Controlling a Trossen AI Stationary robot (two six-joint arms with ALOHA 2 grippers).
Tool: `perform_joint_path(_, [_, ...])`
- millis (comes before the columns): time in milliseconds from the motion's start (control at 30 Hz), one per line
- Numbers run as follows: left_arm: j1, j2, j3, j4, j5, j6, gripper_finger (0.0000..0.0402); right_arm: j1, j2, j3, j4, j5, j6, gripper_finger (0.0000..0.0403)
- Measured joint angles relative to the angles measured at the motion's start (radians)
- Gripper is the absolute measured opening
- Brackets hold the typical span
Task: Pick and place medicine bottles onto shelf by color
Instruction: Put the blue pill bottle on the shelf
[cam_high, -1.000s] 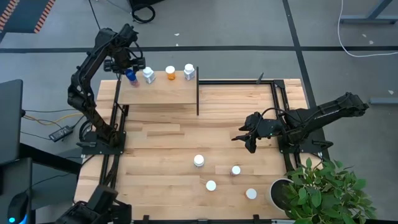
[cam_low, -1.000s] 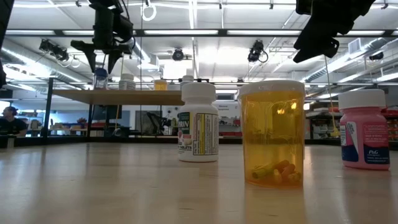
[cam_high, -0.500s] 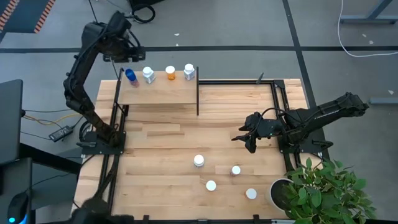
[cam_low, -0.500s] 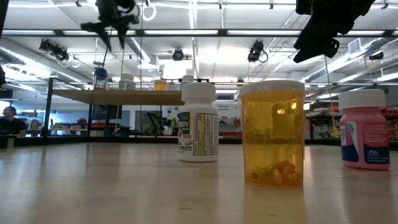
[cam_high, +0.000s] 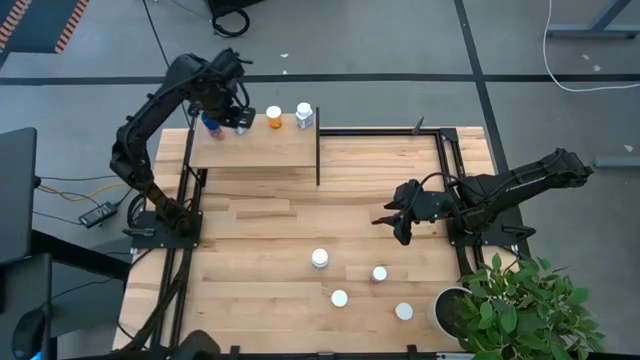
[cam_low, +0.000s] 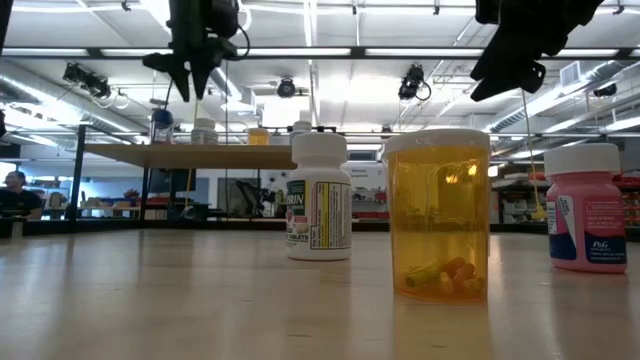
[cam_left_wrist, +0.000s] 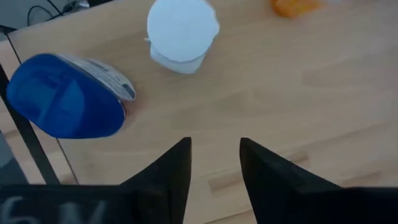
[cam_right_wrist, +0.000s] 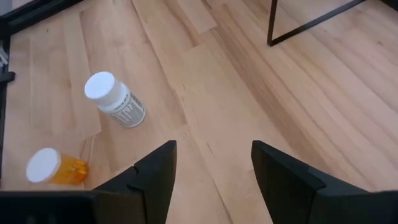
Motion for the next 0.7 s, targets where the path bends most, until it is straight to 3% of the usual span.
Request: perform_joint_path(700, [0.111,0.000,-0.040,0.001,-0.072,0.061,0.0075,0.000,0.000,0.000,0.000,-0.005,0.002,0.0216])
